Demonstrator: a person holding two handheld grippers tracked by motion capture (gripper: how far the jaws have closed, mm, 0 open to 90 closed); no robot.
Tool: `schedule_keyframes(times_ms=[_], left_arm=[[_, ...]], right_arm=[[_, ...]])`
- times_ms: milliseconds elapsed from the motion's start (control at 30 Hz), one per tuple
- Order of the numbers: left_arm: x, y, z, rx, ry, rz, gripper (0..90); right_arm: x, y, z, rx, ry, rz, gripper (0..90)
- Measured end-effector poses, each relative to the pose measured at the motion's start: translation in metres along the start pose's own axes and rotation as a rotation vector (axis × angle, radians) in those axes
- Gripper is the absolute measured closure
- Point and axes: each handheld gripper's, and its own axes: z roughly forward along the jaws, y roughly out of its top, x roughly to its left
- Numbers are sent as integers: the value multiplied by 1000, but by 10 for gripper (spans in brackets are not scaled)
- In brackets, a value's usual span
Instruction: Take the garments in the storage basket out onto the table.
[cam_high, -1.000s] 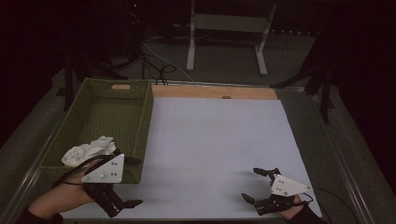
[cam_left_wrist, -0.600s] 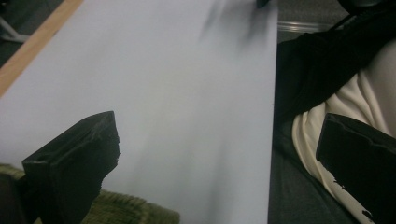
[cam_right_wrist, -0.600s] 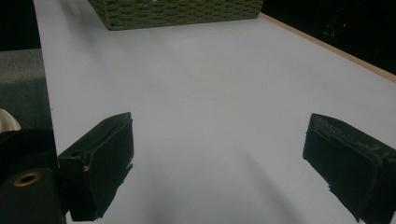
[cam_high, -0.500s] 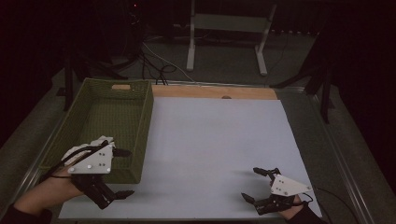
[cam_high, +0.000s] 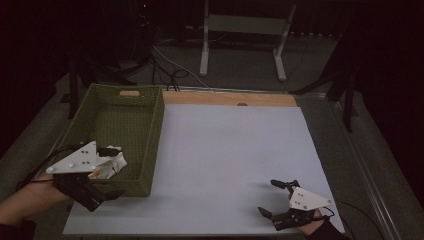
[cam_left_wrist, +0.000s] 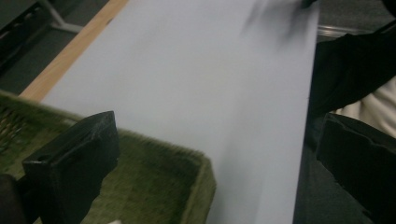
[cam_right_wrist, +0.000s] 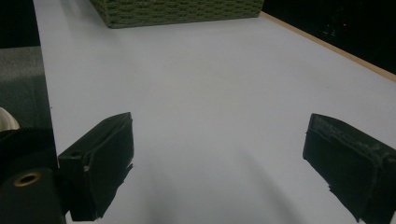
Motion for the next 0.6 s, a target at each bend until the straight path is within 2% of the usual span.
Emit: schedule_keyframes(times_ms=[367, 600], left_arm=[[23, -15, -19, -9, 81, -84, 3], [41, -29, -30, -5, 148, -140, 3]], right_arm=[[0, 1, 0, 0, 1, -4, 88], [1, 1, 0, -2, 2, -3, 88]])
